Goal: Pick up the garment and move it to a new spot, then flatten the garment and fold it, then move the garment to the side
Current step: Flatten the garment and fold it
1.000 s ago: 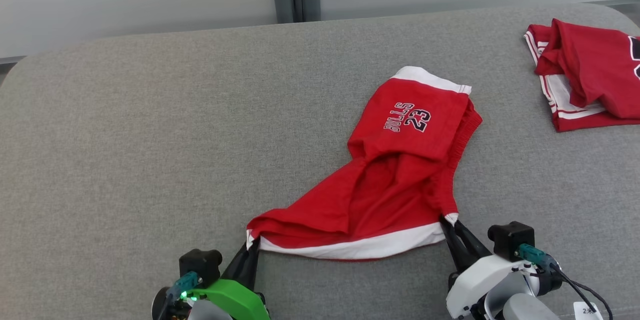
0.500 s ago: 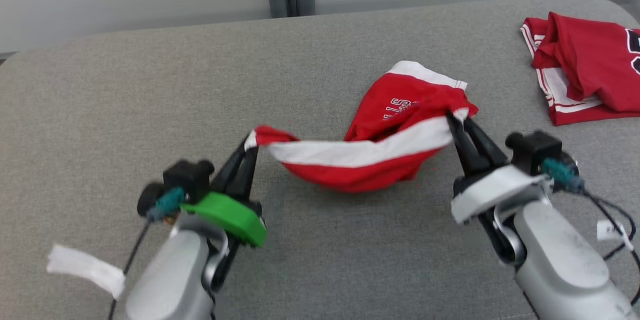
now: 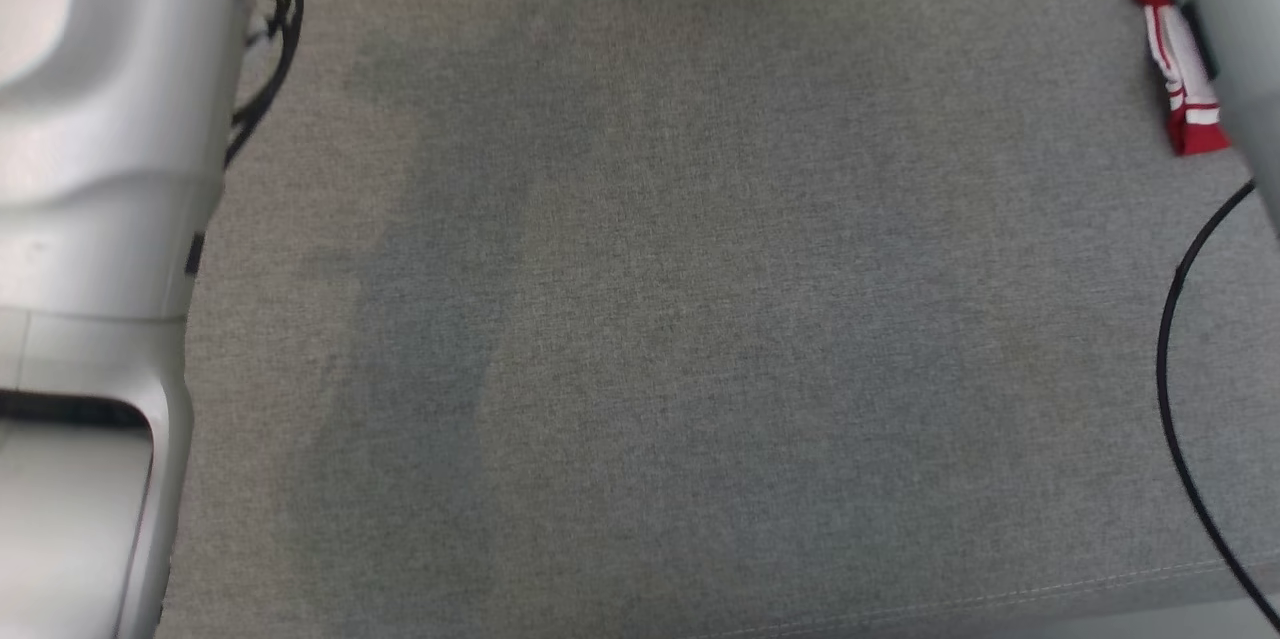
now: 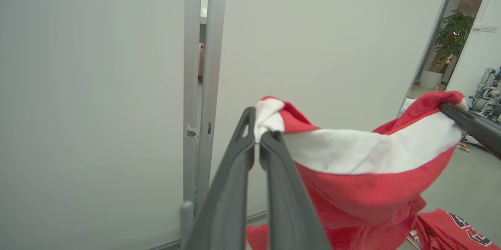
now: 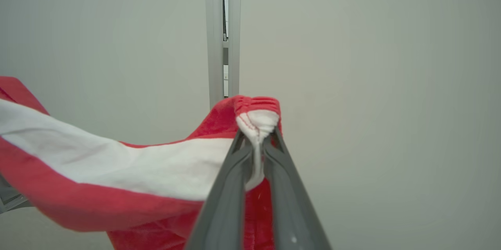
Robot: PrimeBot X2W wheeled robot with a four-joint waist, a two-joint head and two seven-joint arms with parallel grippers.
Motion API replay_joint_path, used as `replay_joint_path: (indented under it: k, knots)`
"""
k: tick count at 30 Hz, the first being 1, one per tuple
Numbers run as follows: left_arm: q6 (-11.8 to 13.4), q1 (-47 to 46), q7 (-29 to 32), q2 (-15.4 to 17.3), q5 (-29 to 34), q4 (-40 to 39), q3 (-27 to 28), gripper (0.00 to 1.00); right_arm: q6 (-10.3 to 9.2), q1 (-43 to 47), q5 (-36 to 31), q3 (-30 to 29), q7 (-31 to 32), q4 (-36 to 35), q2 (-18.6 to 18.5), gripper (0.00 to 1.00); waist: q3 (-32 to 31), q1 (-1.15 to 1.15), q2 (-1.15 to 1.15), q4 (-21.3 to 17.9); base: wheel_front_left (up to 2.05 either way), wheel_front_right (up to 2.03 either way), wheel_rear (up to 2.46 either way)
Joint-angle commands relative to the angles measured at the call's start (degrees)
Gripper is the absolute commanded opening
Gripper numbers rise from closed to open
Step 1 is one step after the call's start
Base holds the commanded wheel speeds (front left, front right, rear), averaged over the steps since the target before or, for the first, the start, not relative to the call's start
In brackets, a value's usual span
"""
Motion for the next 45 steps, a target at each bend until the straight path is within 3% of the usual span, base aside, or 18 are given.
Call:
replay_joint_path:
  k: [1, 5, 9, 17, 24, 28, 35, 45]
  knots:
    - [-0.2, -3.3, -0.5, -0.6, 0.2, 1.6, 0.0, 0.0, -0.1, -2.8, 0.6, 0.4, -0.2, 1.6, -0.1, 0.0, 7.0, -0.01, 0.0, 0.6, 0.0, 0.0, 0.0]
    - [-0.2, -11.7, -2.7, -1.2, -0.5, 7.2, 1.5, 0.0, -0.1, -11.1, 1.2, 2.3, -2.0, 6.1, 0.4, 0.0, 8.6, -0.01, 0.0, 0.9, 0.0, 0.0, 0.0]
    - [-0.1, -15.1, -5.9, -2.4, -2.2, 11.6, 3.0, 0.0, -0.1, -13.1, 2.2, 5.1, -3.7, 9.5, 1.3, 0.0, 9.4, -0.01, 0.0, 0.9, 0.0, 0.0, 0.0]
    - [-0.2, -7.2, -10.7, -2.4, -6.8, 15.1, 0.5, 0.0, -0.1, -6.8, 6.2, 9.2, -5.4, 12.4, 0.7, 0.0, 8.8, -0.01, 0.0, 0.9, 0.0, 0.0, 0.0]
    - [-0.2, 10.5, -15.1, -0.6, -10.7, 11.8, -1.9, 0.0, -0.1, 8.9, 6.4, 9.0, -5.6, 5.9, -0.9, 0.0, 3.3, -0.01, 0.0, 0.0, 0.0, 0.0, 0.0]
    - [-0.2, 22.2, -16.1, -0.8, -11.9, 8.9, -0.1, 0.0, -0.12, 19.6, 6.1, 7.3, -5.6, 0.7, -1.8, 0.0, -0.4, -0.01, 0.0, -0.4, 0.0, 0.0, 0.0]
    - [1.5, 43.4, -16.2, -3.7, -9.5, -0.7, 3.8, 0.0, -0.12, 39.3, 6.6, 2.9, -5.6, -7.8, -2.0, 0.0, -6.6, -0.01, 0.0, 0.6, 0.0, 0.0, 0.0]
    - [3.2, 66.7, -16.2, -5.5, -9.5, -10.0, 2.3, 0.0, -0.12, 63.3, 3.8, -3.4, -5.6, -16.6, -2.3, 0.0, -15.0, -0.01, 0.0, 1.0, 0.0, 0.0, 0.0]
